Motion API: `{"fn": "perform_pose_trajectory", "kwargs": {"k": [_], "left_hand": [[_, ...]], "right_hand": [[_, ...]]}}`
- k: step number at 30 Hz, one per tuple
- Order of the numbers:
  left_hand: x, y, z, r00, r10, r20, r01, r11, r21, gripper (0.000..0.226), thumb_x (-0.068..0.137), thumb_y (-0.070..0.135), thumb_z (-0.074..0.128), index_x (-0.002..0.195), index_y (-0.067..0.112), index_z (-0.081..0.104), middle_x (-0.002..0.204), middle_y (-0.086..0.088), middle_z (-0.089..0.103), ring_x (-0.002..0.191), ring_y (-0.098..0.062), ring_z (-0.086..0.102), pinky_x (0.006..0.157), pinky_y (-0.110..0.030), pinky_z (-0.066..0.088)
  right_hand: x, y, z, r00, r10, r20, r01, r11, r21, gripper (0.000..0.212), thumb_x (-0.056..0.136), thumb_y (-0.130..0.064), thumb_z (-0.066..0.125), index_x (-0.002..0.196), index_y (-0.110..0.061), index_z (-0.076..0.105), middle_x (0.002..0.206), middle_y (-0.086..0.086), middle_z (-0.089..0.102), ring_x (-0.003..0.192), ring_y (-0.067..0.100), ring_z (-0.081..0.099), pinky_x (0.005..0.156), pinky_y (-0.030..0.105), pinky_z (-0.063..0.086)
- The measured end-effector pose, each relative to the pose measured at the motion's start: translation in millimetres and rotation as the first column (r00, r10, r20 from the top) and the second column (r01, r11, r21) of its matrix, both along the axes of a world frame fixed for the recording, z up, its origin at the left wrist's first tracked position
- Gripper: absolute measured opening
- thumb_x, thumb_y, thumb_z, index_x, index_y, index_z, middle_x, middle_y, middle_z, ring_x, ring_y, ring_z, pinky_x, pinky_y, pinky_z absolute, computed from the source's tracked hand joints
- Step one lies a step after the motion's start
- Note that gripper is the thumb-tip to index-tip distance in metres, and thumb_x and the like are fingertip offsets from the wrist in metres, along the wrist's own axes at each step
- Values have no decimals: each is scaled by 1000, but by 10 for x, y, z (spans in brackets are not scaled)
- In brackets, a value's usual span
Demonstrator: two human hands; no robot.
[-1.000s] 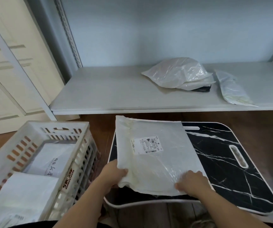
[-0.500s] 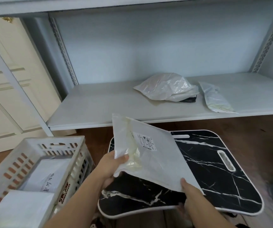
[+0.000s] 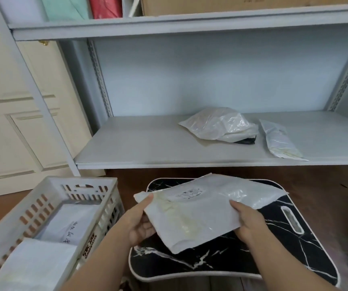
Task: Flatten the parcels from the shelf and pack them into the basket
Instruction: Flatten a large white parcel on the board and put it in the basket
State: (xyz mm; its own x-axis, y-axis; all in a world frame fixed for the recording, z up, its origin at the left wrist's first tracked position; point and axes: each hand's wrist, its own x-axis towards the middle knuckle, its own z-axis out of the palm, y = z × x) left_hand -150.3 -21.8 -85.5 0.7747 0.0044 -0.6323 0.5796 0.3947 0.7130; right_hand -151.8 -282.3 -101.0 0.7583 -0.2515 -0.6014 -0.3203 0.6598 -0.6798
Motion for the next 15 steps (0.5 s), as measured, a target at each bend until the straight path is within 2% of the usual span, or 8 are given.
{"fn": "perform_pose_trajectory", "kwargs": {"k": [2,3,6,8,10,13,15], "left_hand": [[21,85,35,998,61,29,-58,996,-74,44,79,32,74,112,4,65,105,-20,71,101,-35,66,95,-52,49],[30,130,66,998,61,29,-58,994,-95,47,76,32,75,113,5,66,108,-20,70,104,-35,65,94,-52,49],[40,310,218,994,113,10,-111,990,-92,41,81,16,73,117,1,63,111,-24,68,102,-37,65,76,-49,56],[60,467,342,991,132,20,-132,991,-22,38,84,8,69,120,-5,61,113,-26,67,97,-36,66,58,-43,59],[80,707,447,983,168,73,-172,983,57,38,85,5,68,119,-9,60,113,-26,66,94,-35,66,50,-38,58],[35,1106,631,950,247,192,-258,965,39,30,86,0,66,114,-9,62,101,-22,70,79,-30,70,49,-32,57],[-35,1421,722,906,318,280,-328,945,-13,29,87,-1,64,115,-5,62,100,-20,71,78,-28,72,56,-34,59]], "right_hand": [[-1,40,121,996,57,71,-59,998,28,20,87,3,63,106,7,62,93,20,70,81,33,68,70,44,58],[3,63,166,991,86,101,-91,995,38,17,87,2,63,103,6,63,91,20,72,79,32,70,66,42,60],[36,209,267,971,180,157,-192,979,66,18,86,1,64,103,6,63,92,19,74,81,30,72,69,42,60],[74,348,307,963,213,165,-228,970,80,23,86,0,64,108,6,62,97,20,73,91,32,70,72,46,58],[119,582,372,949,261,174,-278,957,81,27,85,-1,64,111,5,62,99,19,73,94,32,70,72,47,58],[224,987,502,922,327,206,-349,933,83,32,82,0,65,113,2,61,103,19,72,98,32,69,72,49,58],[301,1299,610,891,386,237,-410,911,56,28,85,0,63,113,2,61,105,19,71,99,31,67,72,44,60]]}}
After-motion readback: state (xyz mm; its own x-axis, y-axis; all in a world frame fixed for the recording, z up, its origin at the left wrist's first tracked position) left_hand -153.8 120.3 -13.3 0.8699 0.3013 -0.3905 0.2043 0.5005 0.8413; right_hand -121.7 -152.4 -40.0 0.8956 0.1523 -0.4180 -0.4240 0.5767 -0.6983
